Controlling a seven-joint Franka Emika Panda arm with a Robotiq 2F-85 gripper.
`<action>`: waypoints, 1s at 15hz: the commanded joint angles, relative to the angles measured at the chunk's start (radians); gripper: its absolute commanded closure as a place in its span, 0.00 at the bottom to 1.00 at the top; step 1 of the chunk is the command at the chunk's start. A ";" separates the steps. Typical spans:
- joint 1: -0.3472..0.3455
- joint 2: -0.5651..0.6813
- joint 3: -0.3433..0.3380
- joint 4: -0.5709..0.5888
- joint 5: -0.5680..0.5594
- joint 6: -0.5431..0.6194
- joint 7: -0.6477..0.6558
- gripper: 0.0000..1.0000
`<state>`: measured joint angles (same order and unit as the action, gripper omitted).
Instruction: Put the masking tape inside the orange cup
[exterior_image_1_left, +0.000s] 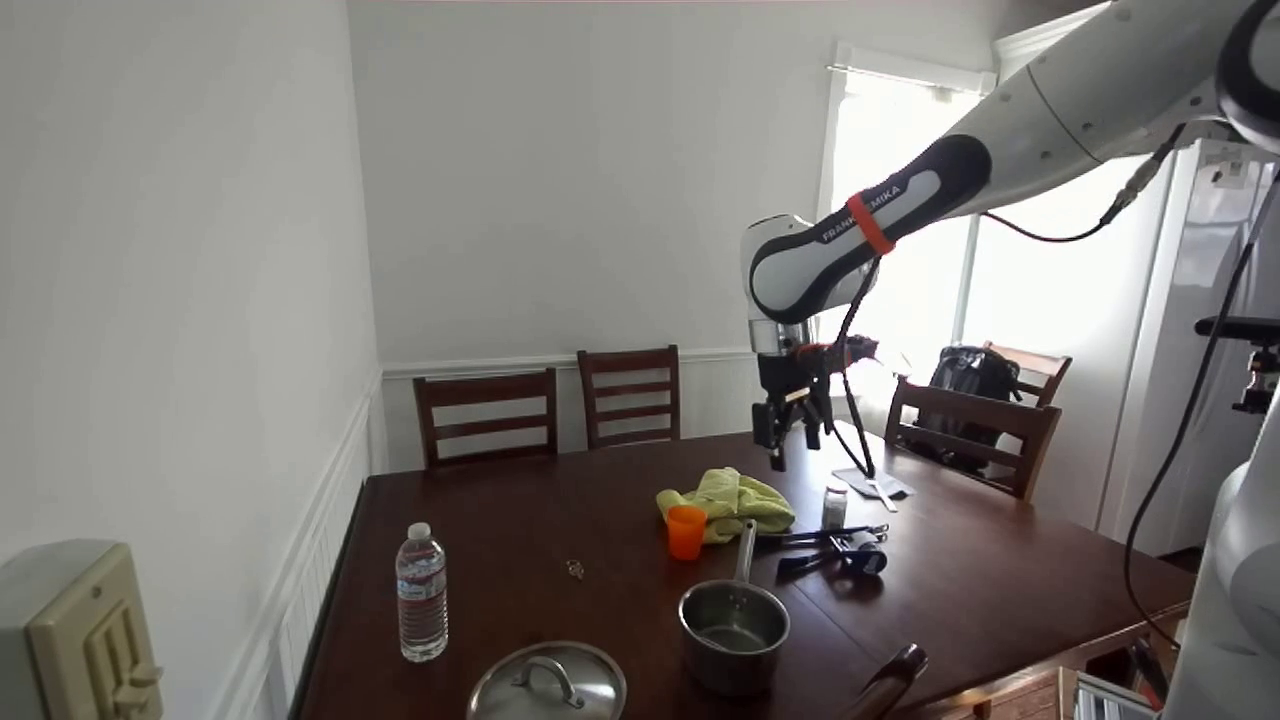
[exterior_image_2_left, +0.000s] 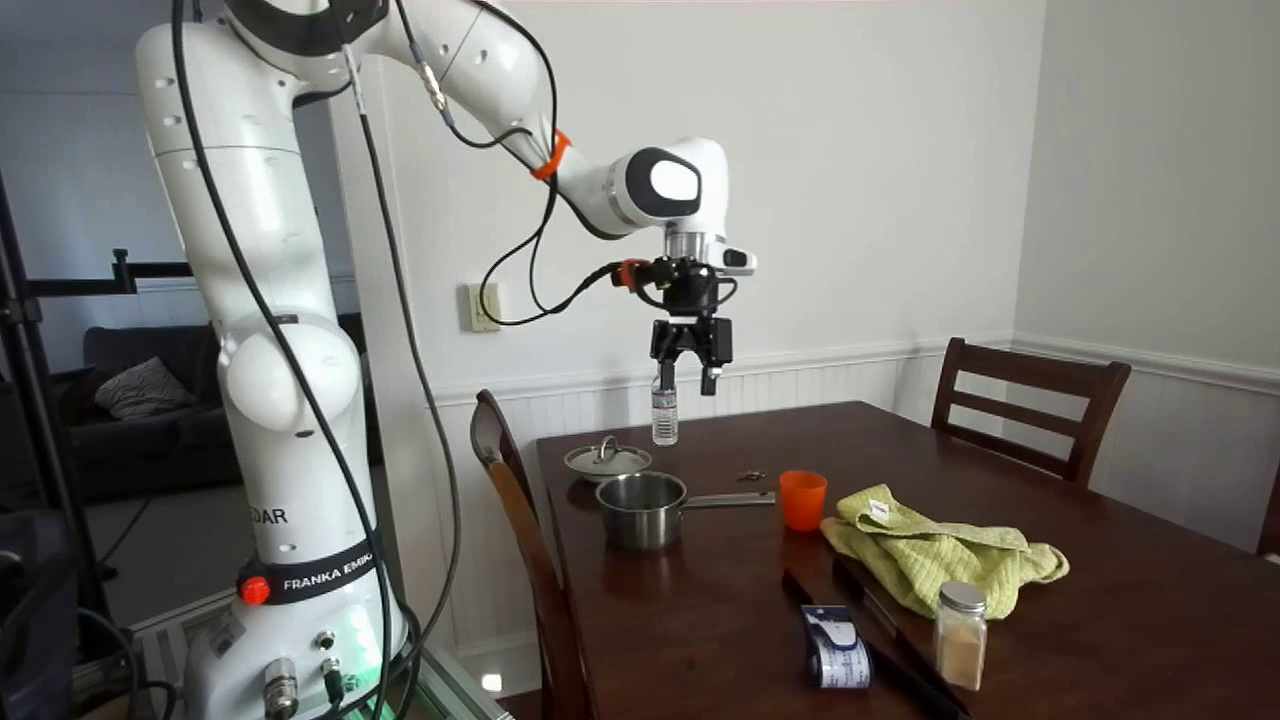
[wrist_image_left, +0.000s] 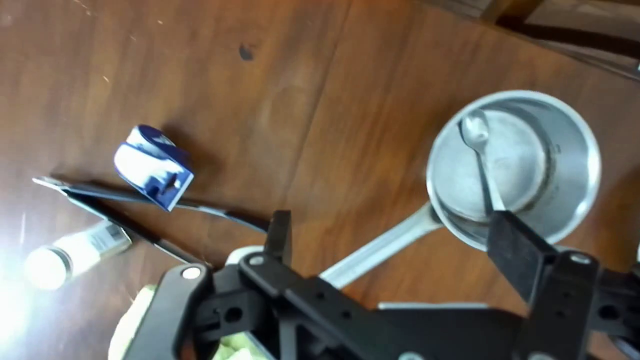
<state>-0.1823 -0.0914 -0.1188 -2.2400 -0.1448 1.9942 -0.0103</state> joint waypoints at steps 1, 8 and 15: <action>-0.053 0.145 -0.087 0.190 -0.055 -0.224 -0.150 0.00; -0.080 0.192 -0.123 0.236 -0.047 -0.311 -0.176 0.00; -0.178 0.304 -0.178 0.263 -0.138 -0.098 -0.658 0.00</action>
<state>-0.3051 0.1325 -0.2733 -2.0083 -0.2631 1.7963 -0.4721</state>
